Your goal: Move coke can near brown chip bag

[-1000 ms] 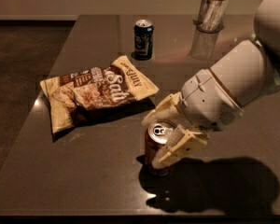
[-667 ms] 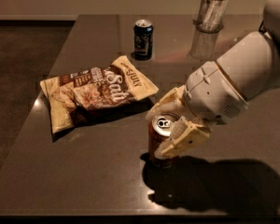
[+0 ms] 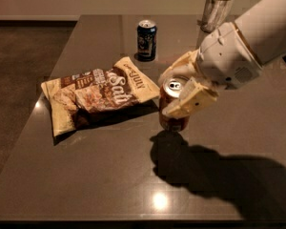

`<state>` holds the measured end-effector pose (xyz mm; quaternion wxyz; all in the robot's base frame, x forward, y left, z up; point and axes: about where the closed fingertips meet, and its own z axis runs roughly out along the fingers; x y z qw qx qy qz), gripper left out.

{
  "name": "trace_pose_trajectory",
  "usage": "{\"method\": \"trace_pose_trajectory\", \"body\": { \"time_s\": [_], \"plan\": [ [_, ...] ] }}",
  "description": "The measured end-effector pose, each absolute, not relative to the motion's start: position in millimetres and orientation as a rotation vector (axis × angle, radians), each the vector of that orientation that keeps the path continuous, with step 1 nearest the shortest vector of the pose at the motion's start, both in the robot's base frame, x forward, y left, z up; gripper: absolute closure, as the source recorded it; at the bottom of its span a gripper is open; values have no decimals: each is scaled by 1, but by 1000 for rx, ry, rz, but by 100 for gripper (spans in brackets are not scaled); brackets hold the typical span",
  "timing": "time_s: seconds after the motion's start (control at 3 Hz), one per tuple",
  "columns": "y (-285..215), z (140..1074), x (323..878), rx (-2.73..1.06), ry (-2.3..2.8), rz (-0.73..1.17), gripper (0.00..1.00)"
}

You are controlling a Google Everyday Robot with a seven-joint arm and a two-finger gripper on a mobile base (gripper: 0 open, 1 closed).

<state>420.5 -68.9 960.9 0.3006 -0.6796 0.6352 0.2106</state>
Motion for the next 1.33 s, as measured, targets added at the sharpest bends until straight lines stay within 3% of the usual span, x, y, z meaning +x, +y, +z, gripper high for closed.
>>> {"method": "trace_pose_trajectory", "body": {
  "time_s": [1.0, 1.33],
  "plan": [
    [-72, 938, 496, -1687, 1782, 603, 100],
    [-66, 930, 507, -1673, 1772, 612, 74]
  ]
}}
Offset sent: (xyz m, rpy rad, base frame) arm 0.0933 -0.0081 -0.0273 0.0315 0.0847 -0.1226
